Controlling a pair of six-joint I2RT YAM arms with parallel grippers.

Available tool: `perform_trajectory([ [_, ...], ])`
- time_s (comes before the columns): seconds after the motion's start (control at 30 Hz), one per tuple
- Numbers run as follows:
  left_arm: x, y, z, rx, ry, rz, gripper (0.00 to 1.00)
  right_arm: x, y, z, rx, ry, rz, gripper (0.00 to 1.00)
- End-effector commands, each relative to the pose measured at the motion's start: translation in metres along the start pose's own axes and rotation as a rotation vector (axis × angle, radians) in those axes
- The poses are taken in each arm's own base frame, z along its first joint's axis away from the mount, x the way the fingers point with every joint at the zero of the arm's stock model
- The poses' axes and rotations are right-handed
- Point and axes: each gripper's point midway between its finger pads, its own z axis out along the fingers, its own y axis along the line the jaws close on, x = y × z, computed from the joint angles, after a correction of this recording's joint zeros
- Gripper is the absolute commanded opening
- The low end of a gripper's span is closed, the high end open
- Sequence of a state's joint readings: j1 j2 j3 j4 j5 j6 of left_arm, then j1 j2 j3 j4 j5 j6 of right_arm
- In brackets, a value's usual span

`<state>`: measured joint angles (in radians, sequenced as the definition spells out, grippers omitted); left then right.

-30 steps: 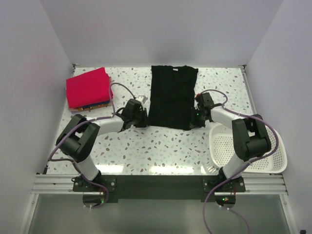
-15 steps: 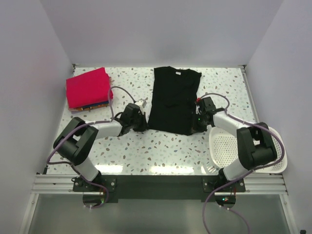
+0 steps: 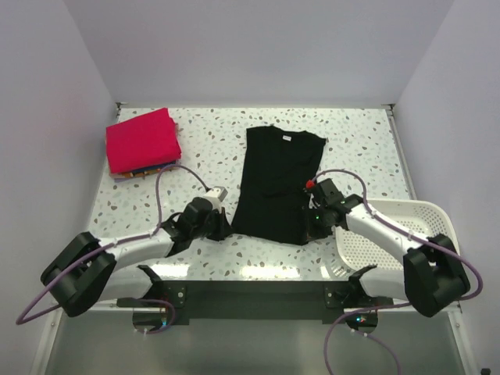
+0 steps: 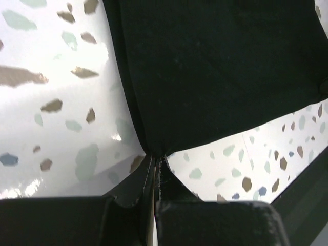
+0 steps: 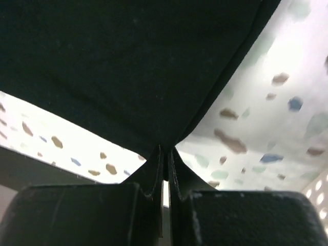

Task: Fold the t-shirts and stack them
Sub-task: Fold the tshirt

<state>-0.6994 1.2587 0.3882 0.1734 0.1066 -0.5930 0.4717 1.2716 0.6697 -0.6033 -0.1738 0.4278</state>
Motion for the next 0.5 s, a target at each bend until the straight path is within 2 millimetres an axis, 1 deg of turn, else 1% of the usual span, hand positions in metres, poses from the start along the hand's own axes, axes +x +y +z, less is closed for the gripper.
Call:
perform_trajectory([
  [0.0,0.017,0.004,-0.014,-0.036,-0.004,-0.05,0.0,0.03,0.0,-0.011,0.027,0.053,0.006,0.0],
  [0.03,0.013,-0.001,-0.02,-0.022,-0.027,-0.065,0.0,0.032,0.004,-0.012,0.02,0.053,0.019,0.0],
  [0.07,0.014,-0.002,-0.024,-0.019,-0.031,-0.068,0.0,0.036,0.008,-0.014,0.013,0.056,0.014,0.0],
  [0.1,0.023,0.001,-0.029,-0.032,-0.014,-0.068,0.0,0.042,0.011,-0.018,0.013,0.066,-0.002,0.0],
  [0.13,0.017,-0.005,-0.036,-0.009,-0.046,-0.075,0.0,0.044,0.013,-0.02,0.013,0.069,0.005,0.0],
  [0.17,0.026,-0.002,-0.04,-0.025,-0.019,-0.082,0.0,0.047,0.016,-0.023,0.011,0.071,0.0,0.0],
  [0.2,0.027,-0.004,-0.044,-0.017,-0.022,-0.085,0.0,0.052,0.02,-0.029,0.001,0.071,-0.015,0.0],
  [0.23,0.023,-0.008,-0.05,0.003,-0.043,-0.1,0.0,0.053,0.024,-0.032,-0.007,0.066,-0.002,0.0],
  [0.27,0.028,-0.005,-0.054,-0.01,-0.025,-0.108,0.0,0.055,0.027,-0.034,-0.015,0.067,-0.003,0.0],
  [0.3,0.03,-0.008,-0.057,-0.002,-0.02,-0.122,0.0,0.058,0.032,-0.037,-0.027,0.069,-0.013,0.0],
  [0.33,0.026,-0.013,-0.064,0.022,-0.042,-0.128,0.0,0.059,0.035,-0.04,-0.036,0.064,-0.002,0.0],
  [0.4,0.031,-0.016,-0.07,0.029,-0.033,-0.131,0.0,0.065,0.043,-0.044,-0.048,0.07,-0.018,0.0],
  [0.43,0.026,-0.022,-0.076,0.058,-0.054,-0.14,0.0,0.067,0.047,-0.047,-0.058,0.069,-0.007,0.0],
  [0.47,0.026,-0.024,-0.081,0.06,-0.051,-0.141,0.0,0.068,0.051,-0.049,-0.064,0.07,-0.012,0.0],
])
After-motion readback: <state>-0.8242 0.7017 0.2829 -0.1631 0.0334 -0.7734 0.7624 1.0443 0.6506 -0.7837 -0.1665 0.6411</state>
